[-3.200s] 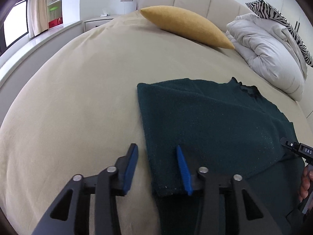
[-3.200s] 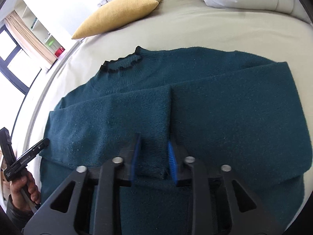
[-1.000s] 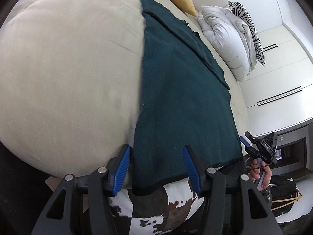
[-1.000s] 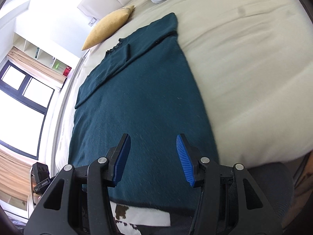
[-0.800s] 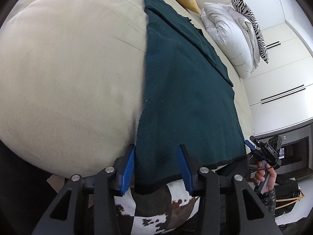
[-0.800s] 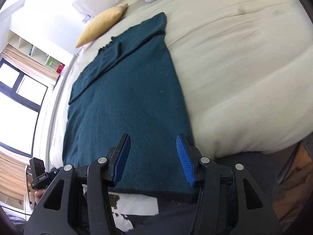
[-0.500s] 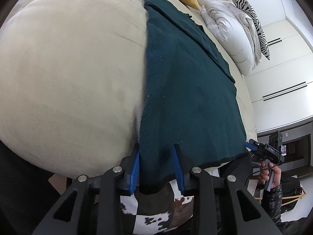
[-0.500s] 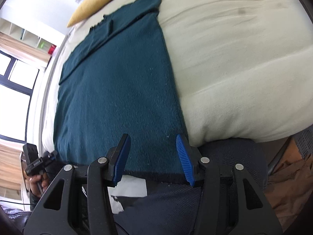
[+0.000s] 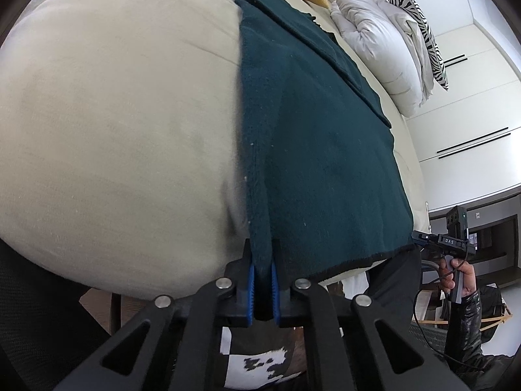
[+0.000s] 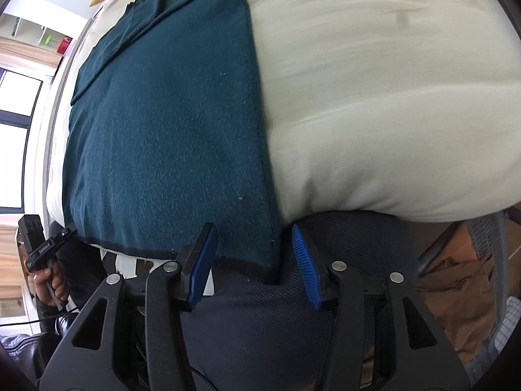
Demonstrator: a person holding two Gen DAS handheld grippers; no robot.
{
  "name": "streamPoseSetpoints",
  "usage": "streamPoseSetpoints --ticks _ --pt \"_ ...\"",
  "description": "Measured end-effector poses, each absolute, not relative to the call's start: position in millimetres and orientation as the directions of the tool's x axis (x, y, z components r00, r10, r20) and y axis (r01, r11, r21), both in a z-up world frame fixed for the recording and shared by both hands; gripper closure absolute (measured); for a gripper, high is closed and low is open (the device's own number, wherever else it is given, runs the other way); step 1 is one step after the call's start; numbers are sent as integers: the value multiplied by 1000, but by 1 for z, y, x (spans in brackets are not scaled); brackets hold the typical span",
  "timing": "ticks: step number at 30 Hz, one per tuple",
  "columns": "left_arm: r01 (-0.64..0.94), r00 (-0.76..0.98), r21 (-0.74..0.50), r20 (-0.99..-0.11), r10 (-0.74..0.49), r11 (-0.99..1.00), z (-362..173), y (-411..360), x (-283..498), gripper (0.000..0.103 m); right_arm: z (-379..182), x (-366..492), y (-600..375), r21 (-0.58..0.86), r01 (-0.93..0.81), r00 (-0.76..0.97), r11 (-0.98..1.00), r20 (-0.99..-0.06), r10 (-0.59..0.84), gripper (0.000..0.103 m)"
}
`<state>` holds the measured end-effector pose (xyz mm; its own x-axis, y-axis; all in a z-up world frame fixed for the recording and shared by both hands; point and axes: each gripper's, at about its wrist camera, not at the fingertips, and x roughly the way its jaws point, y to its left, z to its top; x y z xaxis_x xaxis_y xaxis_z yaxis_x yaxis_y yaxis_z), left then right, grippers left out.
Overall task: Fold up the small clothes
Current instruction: 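Grasp the sweater hem with both grippers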
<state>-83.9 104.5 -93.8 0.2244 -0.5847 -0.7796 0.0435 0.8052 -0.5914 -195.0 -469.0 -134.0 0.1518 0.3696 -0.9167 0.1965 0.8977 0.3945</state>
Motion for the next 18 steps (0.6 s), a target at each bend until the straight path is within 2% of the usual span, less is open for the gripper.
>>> streamPoseSetpoints --ticks 5,12,18 --pt "44 227 -593 -778 -586 804 -94 107 -86 95 -146 -185 -477 424 159 106 891 -905 412 62" --pt "42 229 -600 -773 -592 799 -94 108 -86 96 -142 -201 -484 469 153 153 870 -881 448 70" --pt "44 233 -598 -773 -591 800 -92 109 -87 96 -141 -214 -480 468 154 177 870 -880 442 94"
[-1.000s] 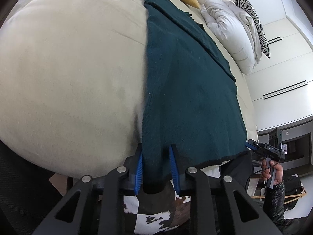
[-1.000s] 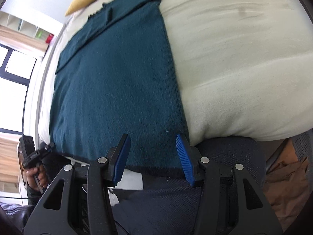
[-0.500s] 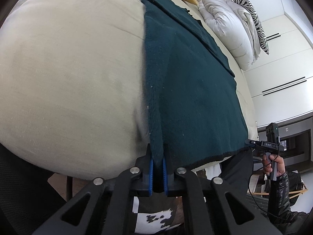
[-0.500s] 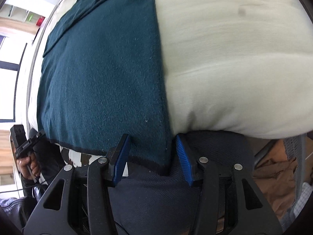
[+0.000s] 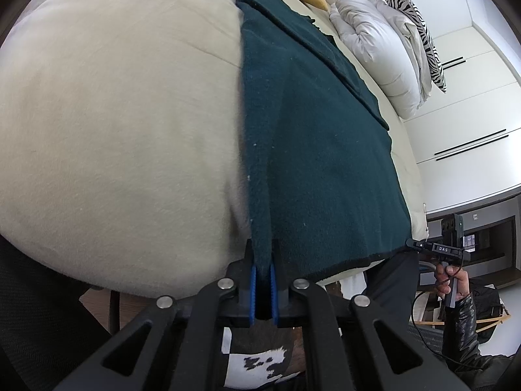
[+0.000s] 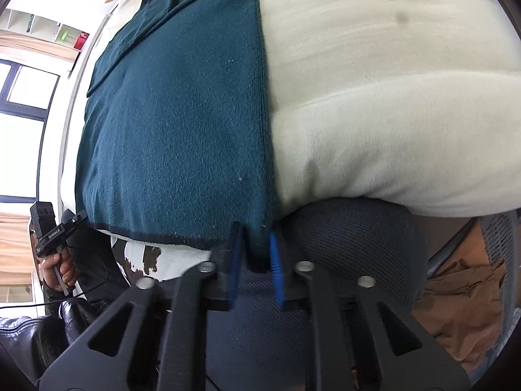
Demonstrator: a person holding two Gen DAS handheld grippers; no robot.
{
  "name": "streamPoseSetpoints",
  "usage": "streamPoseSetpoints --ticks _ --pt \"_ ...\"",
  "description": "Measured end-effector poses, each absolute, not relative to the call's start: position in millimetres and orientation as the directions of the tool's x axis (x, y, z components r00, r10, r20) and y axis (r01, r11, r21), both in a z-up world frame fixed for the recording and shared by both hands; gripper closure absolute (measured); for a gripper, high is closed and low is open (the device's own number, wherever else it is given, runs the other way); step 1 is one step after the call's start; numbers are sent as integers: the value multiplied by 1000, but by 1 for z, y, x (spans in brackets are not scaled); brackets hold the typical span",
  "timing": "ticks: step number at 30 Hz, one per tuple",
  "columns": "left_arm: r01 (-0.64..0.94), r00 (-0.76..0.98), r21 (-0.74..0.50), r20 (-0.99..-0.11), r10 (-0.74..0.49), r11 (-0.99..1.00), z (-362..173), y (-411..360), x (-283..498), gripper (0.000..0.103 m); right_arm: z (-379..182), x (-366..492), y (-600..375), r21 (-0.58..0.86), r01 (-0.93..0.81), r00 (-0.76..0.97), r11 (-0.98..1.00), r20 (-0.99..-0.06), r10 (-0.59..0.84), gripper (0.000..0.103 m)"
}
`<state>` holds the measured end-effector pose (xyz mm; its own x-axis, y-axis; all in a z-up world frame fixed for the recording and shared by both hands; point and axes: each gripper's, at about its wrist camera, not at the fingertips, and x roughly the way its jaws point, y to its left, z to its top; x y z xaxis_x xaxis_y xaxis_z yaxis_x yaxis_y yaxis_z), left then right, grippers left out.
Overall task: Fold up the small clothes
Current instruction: 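Grasp the sweater hem with both grippers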
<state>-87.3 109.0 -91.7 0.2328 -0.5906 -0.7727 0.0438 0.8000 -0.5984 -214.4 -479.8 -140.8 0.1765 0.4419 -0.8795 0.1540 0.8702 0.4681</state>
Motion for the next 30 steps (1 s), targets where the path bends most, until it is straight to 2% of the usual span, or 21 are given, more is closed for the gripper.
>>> streamPoseSetpoints --ticks 18,23,30 --pt "93 226 -591 -771 -595 801 -76 101 -93 97 -122 -244 -480 569 148 353 809 -795 494 98" --pt "102 255 -682 -686 -681 725 -56 103 -84 97 -98 -238 -476 622 101 428 777 -732 530 98" --pt "90 346 -820 -506 -790 565 -19 114 -48 97 -56 -207 -494 748 89 611 658 -563 557 98"
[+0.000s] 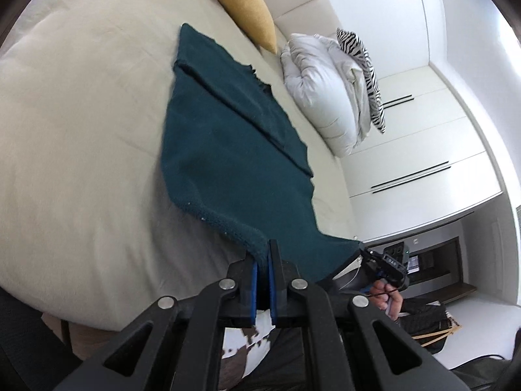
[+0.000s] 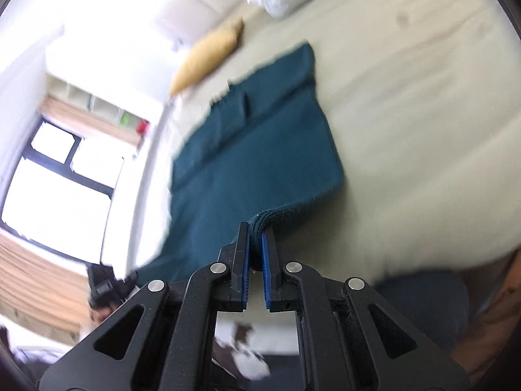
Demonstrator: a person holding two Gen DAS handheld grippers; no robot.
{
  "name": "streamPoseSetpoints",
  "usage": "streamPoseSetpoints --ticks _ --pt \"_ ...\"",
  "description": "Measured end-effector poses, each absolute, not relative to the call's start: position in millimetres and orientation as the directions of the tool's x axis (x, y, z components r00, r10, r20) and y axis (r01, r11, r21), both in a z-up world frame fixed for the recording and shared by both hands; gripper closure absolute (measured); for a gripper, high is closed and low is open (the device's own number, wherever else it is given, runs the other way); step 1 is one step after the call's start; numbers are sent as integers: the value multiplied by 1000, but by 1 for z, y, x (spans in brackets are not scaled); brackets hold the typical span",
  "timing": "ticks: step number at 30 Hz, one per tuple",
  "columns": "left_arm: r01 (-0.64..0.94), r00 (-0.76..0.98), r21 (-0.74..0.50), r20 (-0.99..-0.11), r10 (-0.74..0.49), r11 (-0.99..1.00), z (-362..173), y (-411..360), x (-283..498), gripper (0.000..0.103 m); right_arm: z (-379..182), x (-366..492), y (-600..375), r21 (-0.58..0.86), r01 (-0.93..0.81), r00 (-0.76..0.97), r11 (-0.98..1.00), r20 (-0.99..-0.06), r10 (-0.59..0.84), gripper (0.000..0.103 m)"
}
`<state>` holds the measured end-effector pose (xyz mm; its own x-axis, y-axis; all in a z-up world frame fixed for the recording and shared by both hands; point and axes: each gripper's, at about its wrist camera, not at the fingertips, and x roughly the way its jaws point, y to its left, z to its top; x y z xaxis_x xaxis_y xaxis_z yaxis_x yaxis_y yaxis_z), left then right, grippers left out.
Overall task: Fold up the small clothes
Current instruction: 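Grasp the sweater hem with both grippers, then lift the hem with both grippers and fold it up over the strip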
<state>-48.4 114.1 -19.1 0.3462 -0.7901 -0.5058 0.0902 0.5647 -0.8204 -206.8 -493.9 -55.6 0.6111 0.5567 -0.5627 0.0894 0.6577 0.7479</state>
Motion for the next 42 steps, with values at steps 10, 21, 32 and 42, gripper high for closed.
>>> streamPoseSetpoints --ticks 10,21,32,42 --pt "50 453 -891 -382 -805 450 -1 119 24 97 -15 -125 -484 793 26 717 609 -439 541 98" --pt "40 554 -892 -356 -753 451 4 126 103 97 -17 -51 -499 758 101 791 645 -454 410 98" --pt "-33 584 -864 -425 -692 503 -16 116 183 97 -31 24 -495 648 146 783 747 -538 314 98" --pt "-92 580 -838 -484 -655 538 -41 116 258 97 -65 118 -499 643 194 743 741 -589 317 98"
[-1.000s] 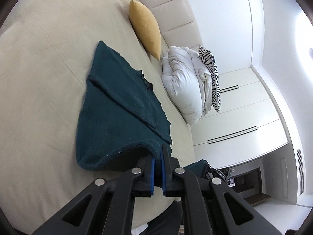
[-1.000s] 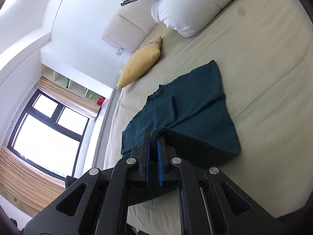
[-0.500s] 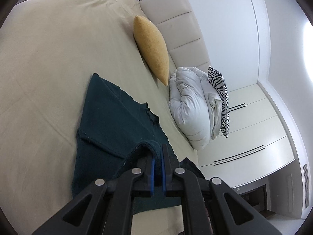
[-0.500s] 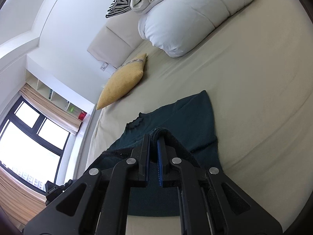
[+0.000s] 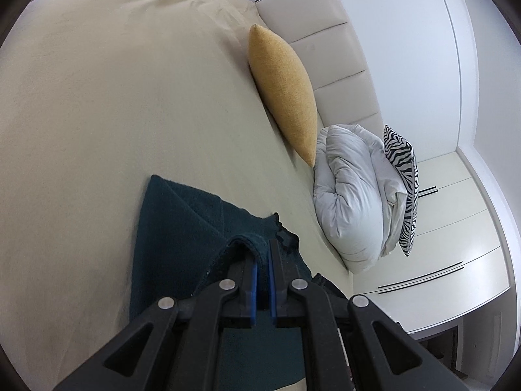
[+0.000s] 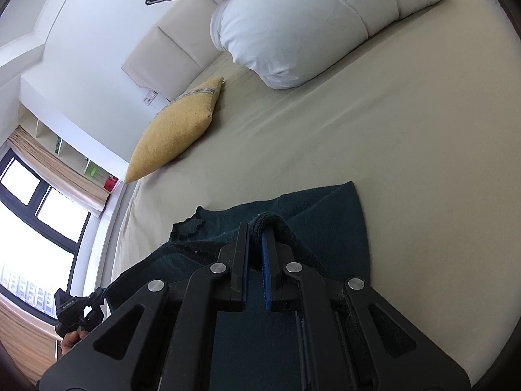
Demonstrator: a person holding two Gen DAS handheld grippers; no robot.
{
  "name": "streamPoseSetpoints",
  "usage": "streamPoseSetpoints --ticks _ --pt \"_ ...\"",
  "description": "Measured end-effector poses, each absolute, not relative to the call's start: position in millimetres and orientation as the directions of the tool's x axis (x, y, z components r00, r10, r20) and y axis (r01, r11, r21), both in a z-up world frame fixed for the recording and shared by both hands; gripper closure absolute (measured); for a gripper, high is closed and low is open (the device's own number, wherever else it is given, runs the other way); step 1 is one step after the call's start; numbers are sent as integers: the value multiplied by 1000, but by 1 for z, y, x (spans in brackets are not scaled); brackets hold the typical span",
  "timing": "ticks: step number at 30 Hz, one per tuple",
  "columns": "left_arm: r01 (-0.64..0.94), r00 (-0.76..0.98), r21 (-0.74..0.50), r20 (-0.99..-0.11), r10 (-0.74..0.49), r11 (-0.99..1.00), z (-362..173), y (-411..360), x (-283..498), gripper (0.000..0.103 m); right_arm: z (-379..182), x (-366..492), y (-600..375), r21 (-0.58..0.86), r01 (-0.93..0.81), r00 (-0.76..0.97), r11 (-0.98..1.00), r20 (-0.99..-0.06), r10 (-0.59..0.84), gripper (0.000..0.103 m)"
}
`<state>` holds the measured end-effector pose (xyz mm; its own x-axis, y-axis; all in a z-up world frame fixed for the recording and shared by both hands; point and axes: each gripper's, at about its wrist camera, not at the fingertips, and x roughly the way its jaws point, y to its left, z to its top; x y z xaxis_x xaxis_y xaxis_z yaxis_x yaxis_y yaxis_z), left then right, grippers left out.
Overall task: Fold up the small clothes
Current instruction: 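Lift the hem with both grippers and fold it up over the strip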
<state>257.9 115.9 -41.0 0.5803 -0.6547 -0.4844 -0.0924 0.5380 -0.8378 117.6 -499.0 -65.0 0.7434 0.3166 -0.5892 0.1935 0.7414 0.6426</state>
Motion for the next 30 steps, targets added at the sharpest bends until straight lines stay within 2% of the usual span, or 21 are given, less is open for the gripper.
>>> streamPoseSetpoints --ticks 9,16,18,19,20,21,22,23,25,27,30 --pt "-148 543 -801 -556 -629 580 -73 101 318 97 -106 190 -515 664 273 716 696 -623 314 98" --pt "-181 520 -769 -604 -604 614 -95 89 344 96 -142 209 -521 654 333 694 680 -657 292 96" --pt "-193 518 -778 -599 -610 598 -101 89 345 93 -152 211 -527 678 349 694 647 -651 308 95" --pt "-194 516 -783 -594 -617 591 -102 90 344 90 -154 210 -529 687 349 696 637 -646 315 94" --pt "-190 513 -792 -584 -629 580 -102 92 343 80 -155 210 -531 695 348 699 629 -640 320 83" --pt "-186 513 -801 -573 -639 569 -100 94 340 73 -152 206 -533 695 349 711 629 -634 305 65" --pt "-179 525 -808 -561 -640 561 -95 96 337 58 -149 199 -536 689 357 721 631 -632 282 55" --pt "-168 545 -813 -547 -635 557 -88 100 332 44 -145 192 -539 685 368 737 629 -627 252 49" --pt "-165 588 -802 -547 -595 575 -72 106 322 33 -141 182 -545 693 372 752 617 -615 237 49" --pt "-142 600 -795 -543 -588 590 -61 108 311 32 -138 172 -544 690 361 743 627 -620 254 49" --pt "-106 591 -755 -571 -570 647 -51 105 288 32 -126 156 -528 606 313 724 731 -651 230 49"
